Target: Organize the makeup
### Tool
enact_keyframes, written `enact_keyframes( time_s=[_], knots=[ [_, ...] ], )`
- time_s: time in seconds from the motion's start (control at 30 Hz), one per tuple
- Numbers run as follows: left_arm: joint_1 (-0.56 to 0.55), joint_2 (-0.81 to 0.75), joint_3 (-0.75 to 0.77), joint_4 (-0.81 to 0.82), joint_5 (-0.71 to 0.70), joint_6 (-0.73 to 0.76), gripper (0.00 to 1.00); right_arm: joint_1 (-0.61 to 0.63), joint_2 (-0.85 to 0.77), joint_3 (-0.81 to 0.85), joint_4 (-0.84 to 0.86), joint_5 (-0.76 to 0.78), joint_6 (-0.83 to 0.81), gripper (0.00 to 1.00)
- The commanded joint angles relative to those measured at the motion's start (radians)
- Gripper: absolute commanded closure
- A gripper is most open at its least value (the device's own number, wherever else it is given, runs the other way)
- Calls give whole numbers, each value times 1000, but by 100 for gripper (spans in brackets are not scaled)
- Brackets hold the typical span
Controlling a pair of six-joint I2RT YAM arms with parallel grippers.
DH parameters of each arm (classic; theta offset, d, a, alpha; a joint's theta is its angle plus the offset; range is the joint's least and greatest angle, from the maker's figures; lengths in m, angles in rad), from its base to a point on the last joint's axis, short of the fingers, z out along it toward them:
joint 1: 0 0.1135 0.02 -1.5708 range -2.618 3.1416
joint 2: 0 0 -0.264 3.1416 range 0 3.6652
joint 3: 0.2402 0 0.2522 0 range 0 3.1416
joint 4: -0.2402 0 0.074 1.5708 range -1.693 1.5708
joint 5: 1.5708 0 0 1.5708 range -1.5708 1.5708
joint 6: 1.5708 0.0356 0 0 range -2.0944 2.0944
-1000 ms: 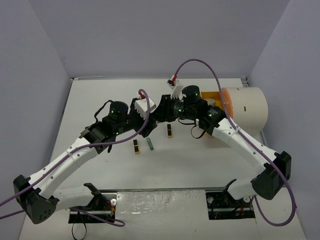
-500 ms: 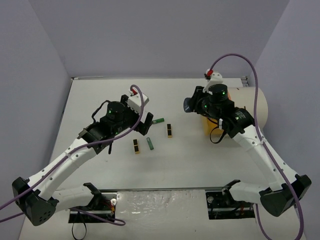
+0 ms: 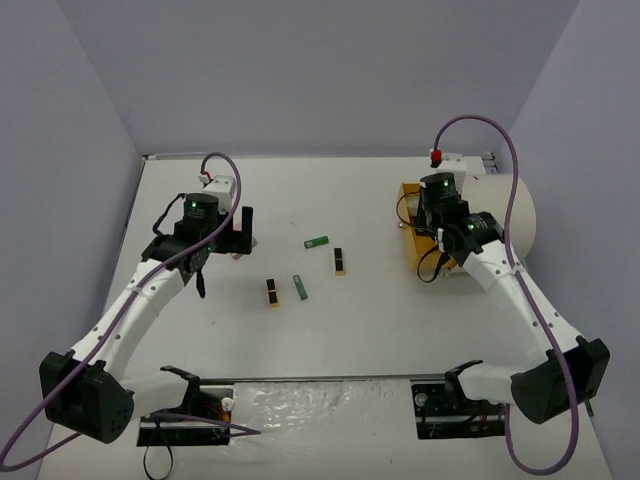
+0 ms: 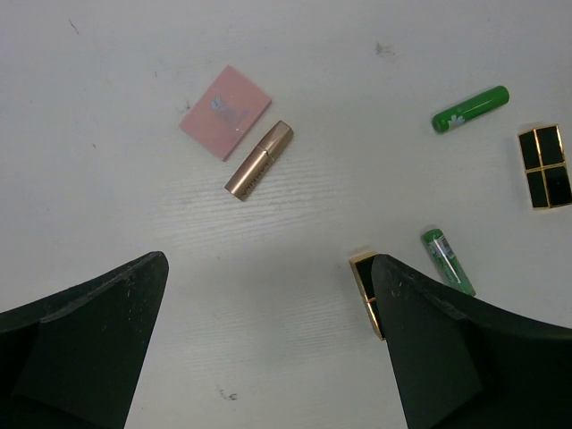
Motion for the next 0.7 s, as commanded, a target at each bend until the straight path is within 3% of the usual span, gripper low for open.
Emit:
enact_keyframes(
  time_s=[0.0, 0.67],
  knots=[
    [6, -14, -11, 32, -15, -33, 3, -57, 51, -1, 40, 22, -26, 100],
    [54, -23, -31, 51, 22, -52, 3, -212, 59, -97, 196, -341, 24, 100]
  ],
)
